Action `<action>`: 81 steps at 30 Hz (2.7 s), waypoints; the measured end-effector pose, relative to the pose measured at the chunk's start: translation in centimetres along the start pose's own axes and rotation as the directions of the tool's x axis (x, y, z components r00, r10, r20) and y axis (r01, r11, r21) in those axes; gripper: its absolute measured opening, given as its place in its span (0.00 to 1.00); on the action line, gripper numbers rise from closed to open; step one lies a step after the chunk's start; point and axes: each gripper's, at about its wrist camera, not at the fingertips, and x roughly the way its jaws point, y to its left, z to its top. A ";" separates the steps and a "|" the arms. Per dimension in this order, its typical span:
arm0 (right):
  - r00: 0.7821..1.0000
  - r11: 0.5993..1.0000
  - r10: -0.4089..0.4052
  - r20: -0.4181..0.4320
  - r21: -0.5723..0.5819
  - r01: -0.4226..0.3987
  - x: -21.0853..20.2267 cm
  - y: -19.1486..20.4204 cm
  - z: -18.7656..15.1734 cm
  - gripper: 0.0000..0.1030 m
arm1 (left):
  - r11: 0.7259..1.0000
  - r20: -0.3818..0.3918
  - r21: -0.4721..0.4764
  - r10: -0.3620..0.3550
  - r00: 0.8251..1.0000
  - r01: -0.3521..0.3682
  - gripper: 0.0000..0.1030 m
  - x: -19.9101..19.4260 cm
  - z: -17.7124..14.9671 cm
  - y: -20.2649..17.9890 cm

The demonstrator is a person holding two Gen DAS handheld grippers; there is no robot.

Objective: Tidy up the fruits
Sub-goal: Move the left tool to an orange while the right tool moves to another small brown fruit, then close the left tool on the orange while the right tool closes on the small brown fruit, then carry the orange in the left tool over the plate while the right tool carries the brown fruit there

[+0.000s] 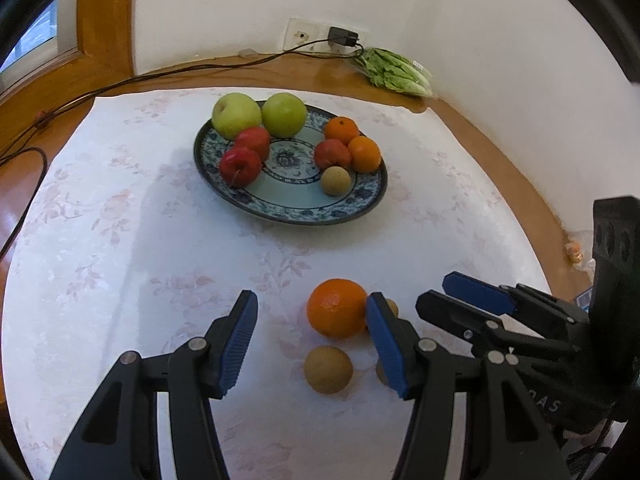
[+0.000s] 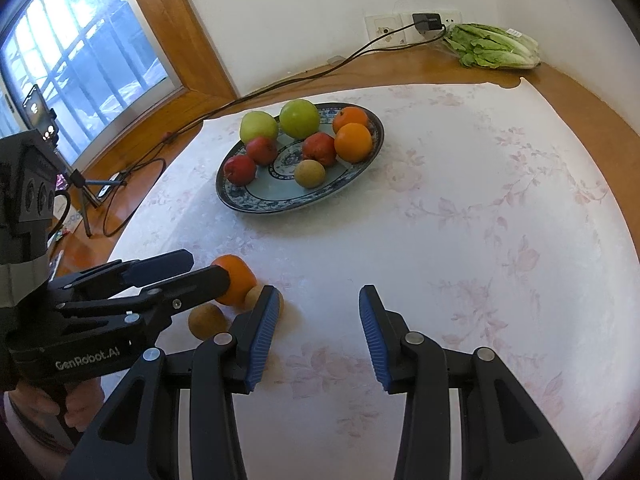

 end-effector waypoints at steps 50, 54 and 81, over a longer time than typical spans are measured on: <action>0.995 0.993 0.086 -0.060 -0.076 -0.090 2.9 3.5 0.4 0.42 | 0.995 0.049 -0.090 0.043 0.998 -0.039 0.35 -0.7 0.3 4.0; 0.993 0.991 0.099 -0.066 -0.089 -0.105 3.2 4.0 0.3 0.39 | 0.995 0.048 -0.092 0.042 0.998 -0.038 0.35 -0.7 0.2 4.1; 0.992 0.988 0.125 -0.020 -0.090 -0.126 1.7 3.7 0.8 0.25 | 0.995 0.072 -0.083 0.057 0.996 -0.051 0.35 -1.8 0.7 3.7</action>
